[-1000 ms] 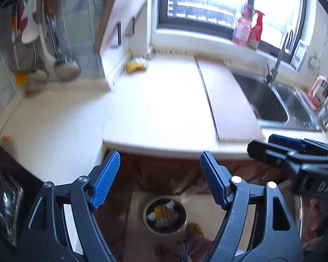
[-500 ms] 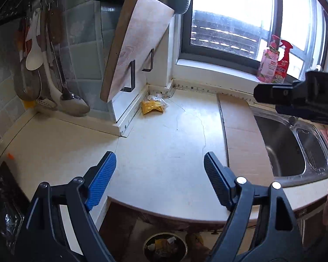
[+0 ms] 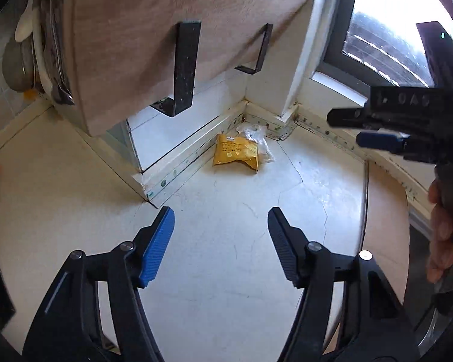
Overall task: Collect trash
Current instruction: 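Grasp the clear plastic bag with the right tool while the left tool grasps the yellow cracker packet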
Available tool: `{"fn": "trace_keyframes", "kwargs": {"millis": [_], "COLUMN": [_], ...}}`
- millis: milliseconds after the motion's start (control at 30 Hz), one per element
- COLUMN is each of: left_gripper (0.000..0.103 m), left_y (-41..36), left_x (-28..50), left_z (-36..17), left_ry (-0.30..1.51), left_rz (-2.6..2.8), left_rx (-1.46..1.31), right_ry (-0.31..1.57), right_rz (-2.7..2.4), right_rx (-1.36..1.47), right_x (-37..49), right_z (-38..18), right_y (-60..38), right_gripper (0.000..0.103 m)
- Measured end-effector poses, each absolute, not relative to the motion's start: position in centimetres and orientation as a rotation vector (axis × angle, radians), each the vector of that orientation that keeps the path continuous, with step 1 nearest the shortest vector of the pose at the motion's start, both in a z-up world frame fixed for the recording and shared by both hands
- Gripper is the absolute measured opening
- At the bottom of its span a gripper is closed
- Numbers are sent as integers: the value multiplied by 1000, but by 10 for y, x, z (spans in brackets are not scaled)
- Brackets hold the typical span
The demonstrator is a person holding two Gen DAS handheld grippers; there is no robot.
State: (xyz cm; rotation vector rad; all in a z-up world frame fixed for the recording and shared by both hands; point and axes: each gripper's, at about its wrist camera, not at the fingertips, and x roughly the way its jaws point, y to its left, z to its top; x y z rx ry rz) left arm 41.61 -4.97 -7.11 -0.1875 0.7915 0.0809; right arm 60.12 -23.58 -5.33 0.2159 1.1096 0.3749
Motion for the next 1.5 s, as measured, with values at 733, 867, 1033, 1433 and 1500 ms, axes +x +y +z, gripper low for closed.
{"fn": "trace_keyframes", "kwargs": {"millis": [733,867,1033,1433,1500], "left_gripper": [44,44,45,58,63], "left_y": [-53,-62,-83,-110,-107], "left_x": [499,505,529,594,601], "left_z": [-157,-157,-158,-156,-152], "left_ry": [797,812,834,882,881], "left_rz": [383,384,362,361,374], "left_rx": [-482,-497,-460,-315,-293], "right_ry": [1099,1055,989,918,930], "right_rz": [446,376,311,278,284], "right_rx": [139,245,388,397,422], "right_x": [684,676,655,597,593], "right_z": [-224,-213,-188,-160,-166], "right_y": [-203,-249,-317,-389,-393], "right_gripper": [8,8,8,7,7]}}
